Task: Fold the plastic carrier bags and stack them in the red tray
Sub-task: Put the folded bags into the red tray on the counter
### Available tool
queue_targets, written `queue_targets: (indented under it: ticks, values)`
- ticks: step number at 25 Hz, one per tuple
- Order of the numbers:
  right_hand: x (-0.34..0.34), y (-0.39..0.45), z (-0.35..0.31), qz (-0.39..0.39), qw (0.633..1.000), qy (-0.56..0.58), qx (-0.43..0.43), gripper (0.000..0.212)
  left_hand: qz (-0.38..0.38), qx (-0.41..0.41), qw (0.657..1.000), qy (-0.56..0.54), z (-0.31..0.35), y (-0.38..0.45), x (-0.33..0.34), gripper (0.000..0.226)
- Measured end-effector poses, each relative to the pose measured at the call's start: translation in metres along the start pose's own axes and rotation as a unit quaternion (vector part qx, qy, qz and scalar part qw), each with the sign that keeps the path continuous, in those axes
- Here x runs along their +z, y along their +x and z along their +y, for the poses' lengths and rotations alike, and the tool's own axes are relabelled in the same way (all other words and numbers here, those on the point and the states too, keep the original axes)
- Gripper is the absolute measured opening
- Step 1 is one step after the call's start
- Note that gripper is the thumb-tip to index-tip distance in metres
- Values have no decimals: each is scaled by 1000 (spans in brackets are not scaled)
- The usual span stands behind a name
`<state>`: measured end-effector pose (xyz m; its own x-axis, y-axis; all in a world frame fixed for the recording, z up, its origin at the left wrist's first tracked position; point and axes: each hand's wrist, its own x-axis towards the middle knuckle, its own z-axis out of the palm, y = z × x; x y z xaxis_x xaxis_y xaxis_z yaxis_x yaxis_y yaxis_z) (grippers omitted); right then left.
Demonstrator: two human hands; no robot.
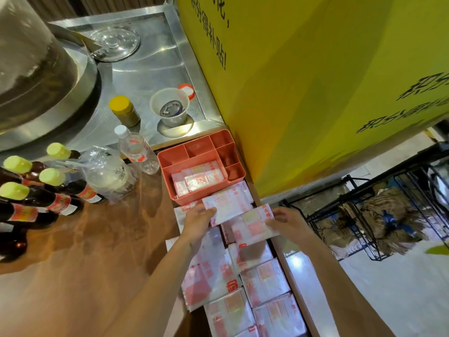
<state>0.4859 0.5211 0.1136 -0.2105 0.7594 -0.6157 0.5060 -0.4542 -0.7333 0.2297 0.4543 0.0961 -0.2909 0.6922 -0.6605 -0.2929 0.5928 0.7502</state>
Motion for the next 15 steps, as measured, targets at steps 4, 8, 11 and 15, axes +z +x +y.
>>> queue_targets:
  ticks: [4, 8, 11, 15]
  values:
    - [-17, -5, -16, 14, 999, 51, 0, 25, -9, 37, 999, -13, 20, -26, -15, 18]
    - [-20, -11, -43, -29, 993, 106, -32, 26, 17, 69, 997, -42, 43, -50, -47, 17]
    - [-9, -15, -66, -44, 986, 151, -56, 27, 39, 82, 993, -81, 57, -66, -79, 18]
    - [24, -6, -109, 2, 985, 157, -65, 20, 86, 93, 989, -73, 65, -80, -129, 21]
